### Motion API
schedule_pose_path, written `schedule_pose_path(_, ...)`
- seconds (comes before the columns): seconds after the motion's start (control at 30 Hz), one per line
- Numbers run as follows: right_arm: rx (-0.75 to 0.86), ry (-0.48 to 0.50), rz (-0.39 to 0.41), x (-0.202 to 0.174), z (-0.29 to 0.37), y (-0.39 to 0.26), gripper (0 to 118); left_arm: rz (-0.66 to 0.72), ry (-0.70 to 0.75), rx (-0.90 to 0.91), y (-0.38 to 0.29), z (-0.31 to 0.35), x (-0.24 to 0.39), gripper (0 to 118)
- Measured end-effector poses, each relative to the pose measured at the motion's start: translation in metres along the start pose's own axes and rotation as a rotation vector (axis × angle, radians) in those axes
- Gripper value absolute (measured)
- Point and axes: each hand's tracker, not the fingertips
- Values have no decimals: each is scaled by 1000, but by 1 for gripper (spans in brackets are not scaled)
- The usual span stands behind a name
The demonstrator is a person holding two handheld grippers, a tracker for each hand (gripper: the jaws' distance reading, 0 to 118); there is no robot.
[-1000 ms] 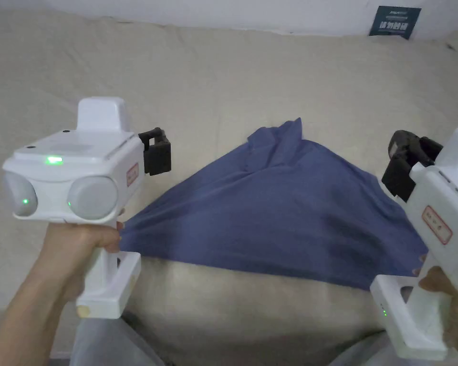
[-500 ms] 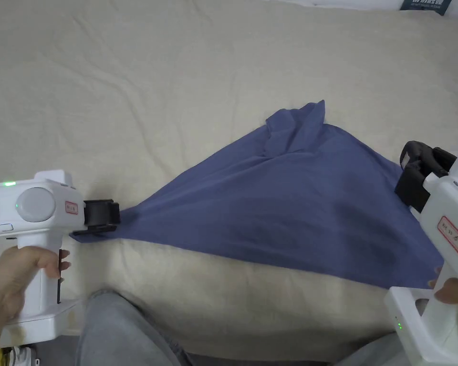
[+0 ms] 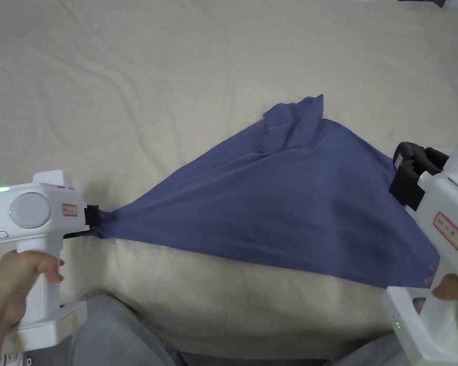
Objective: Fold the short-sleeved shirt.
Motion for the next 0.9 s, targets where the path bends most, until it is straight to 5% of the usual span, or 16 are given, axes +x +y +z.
schedule_pose_path(0.2, -168, 58, 8, 26, -50, 53, 6, 86, -48, 124, 10, 37, 0, 4)
schedule_pose_path(0.27, -251, 68, 16, 33, -79, 72, 40, 97, -61, 153, 9, 47, 1, 4)
schedule_pose_path(0.33, -321, 119, 75, 37, -118, 87, 94, 100, -60, 165, 7, 51, 2, 4)
schedule_pose_path(0.4, -399, 120, 129, 35, -155, 98, 118, 111, -56, 171, 6, 53, 4, 4)
schedule_pose_path(0.6, -641, 90, 174, 36, -284, 90, 118, 131, -35, 150, 0, 47, 9, 4)
schedule_pose_path(0.9, -791, 7, 218, 40, -408, 29, 118, 209, -1, 88, 2, 30, 6, 4)
